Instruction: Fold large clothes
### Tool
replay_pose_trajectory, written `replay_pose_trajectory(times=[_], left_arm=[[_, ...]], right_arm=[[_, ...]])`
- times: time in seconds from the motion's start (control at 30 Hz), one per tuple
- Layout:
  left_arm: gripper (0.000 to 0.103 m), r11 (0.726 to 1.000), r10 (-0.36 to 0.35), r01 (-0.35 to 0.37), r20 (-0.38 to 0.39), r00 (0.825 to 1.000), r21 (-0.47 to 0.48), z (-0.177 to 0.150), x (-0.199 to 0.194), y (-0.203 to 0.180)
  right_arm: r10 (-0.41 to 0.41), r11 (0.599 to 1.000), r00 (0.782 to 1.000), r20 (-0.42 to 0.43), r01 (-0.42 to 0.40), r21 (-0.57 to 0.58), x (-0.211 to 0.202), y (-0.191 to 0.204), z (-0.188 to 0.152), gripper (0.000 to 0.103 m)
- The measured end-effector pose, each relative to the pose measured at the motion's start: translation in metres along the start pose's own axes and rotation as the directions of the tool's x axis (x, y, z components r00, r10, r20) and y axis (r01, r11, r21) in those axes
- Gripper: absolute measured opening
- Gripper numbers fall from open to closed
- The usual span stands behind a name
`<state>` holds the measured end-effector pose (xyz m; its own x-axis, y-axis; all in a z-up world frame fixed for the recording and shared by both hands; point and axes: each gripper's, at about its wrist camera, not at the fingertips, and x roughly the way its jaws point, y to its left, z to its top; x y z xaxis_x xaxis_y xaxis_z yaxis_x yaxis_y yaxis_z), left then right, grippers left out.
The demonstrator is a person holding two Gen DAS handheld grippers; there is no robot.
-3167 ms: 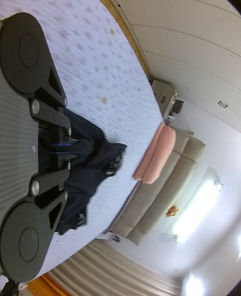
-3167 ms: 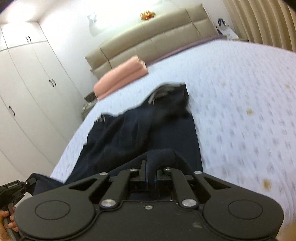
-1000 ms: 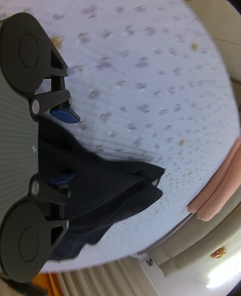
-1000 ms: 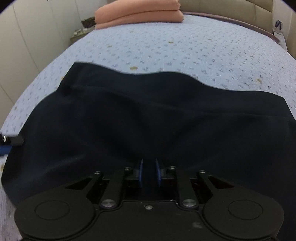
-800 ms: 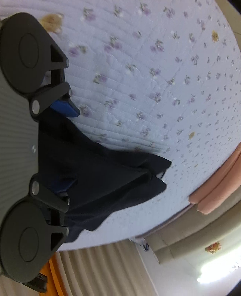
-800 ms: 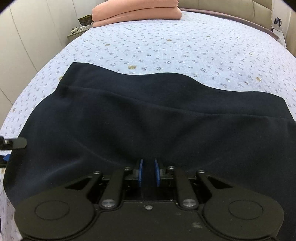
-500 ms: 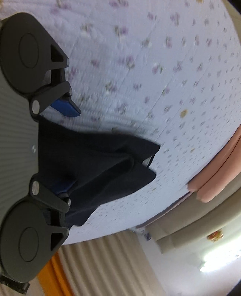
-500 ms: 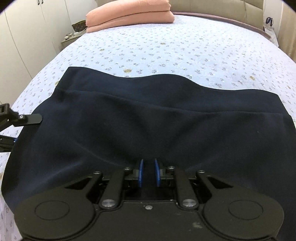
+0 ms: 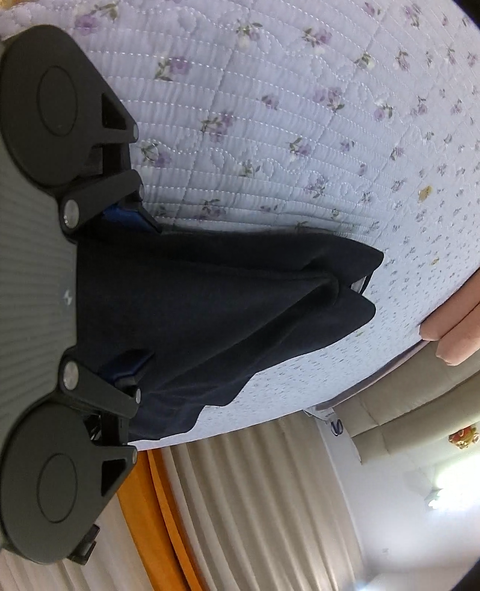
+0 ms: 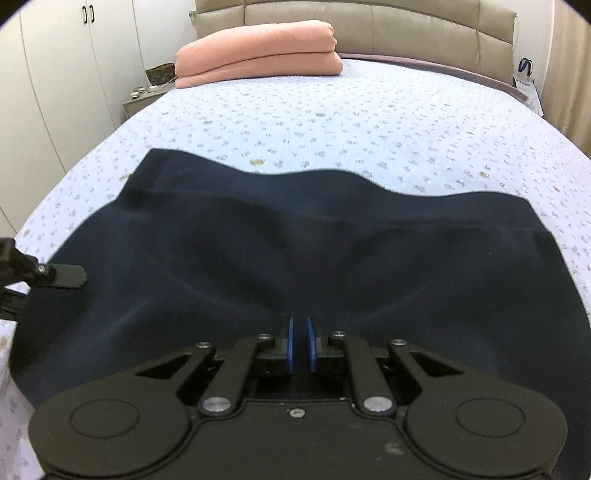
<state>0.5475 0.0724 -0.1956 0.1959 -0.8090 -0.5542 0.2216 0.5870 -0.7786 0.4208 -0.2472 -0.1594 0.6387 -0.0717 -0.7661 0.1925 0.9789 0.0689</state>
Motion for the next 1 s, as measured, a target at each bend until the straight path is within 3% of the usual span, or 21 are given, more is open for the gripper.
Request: replay_pose_trajectory(times=[0.03, 0.07, 0.1, 0.2, 0.33, 0.53, 0.63, 0.77, 0.87, 1.0], left_arm=[[0.066, 1.0, 0.004, -0.004, 0.001, 1.0, 0.005, -0.001, 0.001, -0.002], [0.049, 1.0, 0.01, -0.01, -0.007, 1.0, 0.013, -0.001, 0.002, -0.003], [0.026, 1.0, 0.02, -0.02, -0.024, 1.0, 0.018, -0.002, 0.006, -0.005], [0.023, 0.996, 0.072, -0.072, 0.016, 0.997, 0.058, -0.011, 0.006, -0.022], [0.022, 0.997, -0.059, 0.054, 0.097, 0.994, 0.06, -0.016, -0.007, -0.073], [0.022, 0.973, -0.056, 0.031, 0.101, 0.993, 0.231, -0.028, 0.017, -0.185], [0.022, 0.962, -0.084, 0.055, 0.1, 0.991, 0.267, -0.036, 0.04, -0.232], [0.022, 0.947, -0.07, 0.037, 0.093, 0.993, 0.318, -0.051, 0.08, -0.287], [0.023, 0.934, -0.023, -0.005, 0.074, 0.997, 0.357, -0.069, 0.12, -0.32], [0.023, 0.919, -0.017, 0.01, 0.014, 1.0, 0.393, -0.095, 0.17, -0.344]], right_arm=[[0.007, 1.0, 1.0, -0.001, -0.007, 0.008, 0.004, -0.002, 0.0, 0.011], [0.017, 1.0, 1.0, -0.001, -0.017, 0.021, 0.007, -0.003, 0.001, 0.01], [0.028, 0.999, 1.0, -0.003, -0.027, 0.036, 0.01, -0.005, 0.002, 0.01], [0.062, 0.997, 0.998, -0.01, -0.062, 0.051, 0.015, -0.011, 0.005, 0.009], [0.133, 0.989, 0.991, -0.021, -0.131, 0.063, 0.018, -0.026, 0.006, 0.009], [0.269, 0.957, 0.962, -0.052, -0.261, 0.123, 0.02, -0.056, 0.016, 0.008], [0.319, 0.933, 0.948, -0.014, -0.311, 0.184, 0.002, -0.091, 0.022, 0.009], [0.258, 0.932, 0.965, 0.05, -0.262, 0.251, -0.036, -0.162, 0.029, 0.009], [0.187, 0.942, 0.981, 0.059, -0.196, 0.273, -0.056, -0.21, 0.029, 0.01], [0.115, 0.945, 0.992, 0.047, -0.124, 0.304, -0.067, -0.261, 0.02, 0.01]])
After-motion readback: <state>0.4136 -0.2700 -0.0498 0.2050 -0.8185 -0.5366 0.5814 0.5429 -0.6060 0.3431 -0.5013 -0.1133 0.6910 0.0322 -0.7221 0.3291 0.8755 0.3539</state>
